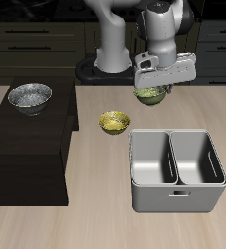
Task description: Stack the green bowl on the black bowl
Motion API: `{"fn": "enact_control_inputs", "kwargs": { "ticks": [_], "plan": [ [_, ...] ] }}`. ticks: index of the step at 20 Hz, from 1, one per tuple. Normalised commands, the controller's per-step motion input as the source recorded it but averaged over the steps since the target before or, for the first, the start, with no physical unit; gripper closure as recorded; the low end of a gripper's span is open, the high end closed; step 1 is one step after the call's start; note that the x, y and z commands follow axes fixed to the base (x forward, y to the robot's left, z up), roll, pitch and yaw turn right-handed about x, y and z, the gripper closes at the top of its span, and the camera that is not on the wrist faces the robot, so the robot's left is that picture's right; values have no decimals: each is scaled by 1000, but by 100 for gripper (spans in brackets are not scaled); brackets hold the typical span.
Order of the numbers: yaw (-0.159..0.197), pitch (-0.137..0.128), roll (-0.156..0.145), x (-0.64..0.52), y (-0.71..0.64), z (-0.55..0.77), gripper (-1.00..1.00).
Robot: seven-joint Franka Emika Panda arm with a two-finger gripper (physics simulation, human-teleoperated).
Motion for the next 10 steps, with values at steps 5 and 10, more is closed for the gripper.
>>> {"fn": "enact_control_inputs", "kwargs": {
  "ticks": [5,10],
  "plan": [
    [10,-42,-19,39,-238,391,100],
    [-9,-50,-25,41,-199,544,100]
  ]
}}
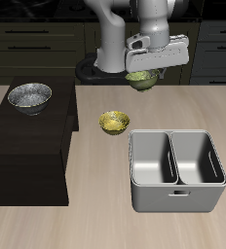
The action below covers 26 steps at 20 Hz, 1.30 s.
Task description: Stack the green bowl on the black bowl
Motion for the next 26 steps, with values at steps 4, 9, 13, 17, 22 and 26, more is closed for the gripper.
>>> {"fn": "enact_control_inputs", "kwargs": {
  "ticks": [4,9,13,17,22,26],
  "plan": [
    [-30,-19,-18,18,-44,333,100],
    [-4,-42,1,-60,17,356,100],
    [-1,-40,2,-21,-29,344,100],
    [-35,-1,-5,58,-155,359,100],
    [-23,22,-34,118,-218,228,100],
    [-24,40,49,150,-232,259,100]
  ]
}}
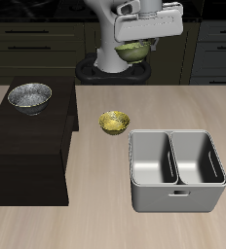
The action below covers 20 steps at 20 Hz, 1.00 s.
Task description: Stack the green bowl on the black bowl
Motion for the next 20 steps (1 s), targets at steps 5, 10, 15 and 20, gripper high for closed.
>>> {"fn": "enact_control_inputs", "kwargs": {
  "ticks": [5,10,15,20],
  "plan": [
    [-37,-27,-9,95,-447,375,100],
    [28,-29,-61,124,-405,246,100],
    [18,-16,-31,138,-314,225,100],
    [-36,34,31,103,-246,216,100]
  ]
}}
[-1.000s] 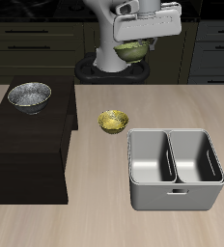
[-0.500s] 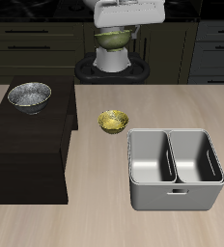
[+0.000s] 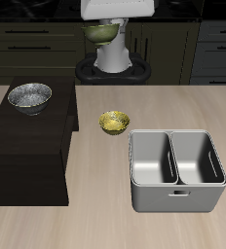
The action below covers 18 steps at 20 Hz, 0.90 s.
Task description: Stack the green bowl on the black bowl
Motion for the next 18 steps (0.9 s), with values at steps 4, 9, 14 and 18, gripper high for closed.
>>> {"fn": "enact_control_inputs", "kwargs": {
  "ticks": [4,9,14,18],
  "plan": [
    [-41,56,29,302,-446,246,100],
    [30,-23,4,282,-349,170,100],
    [-1,22,-28,327,-341,49,100],
    [-28,40,-7,220,-257,53,100]
  ]
}}
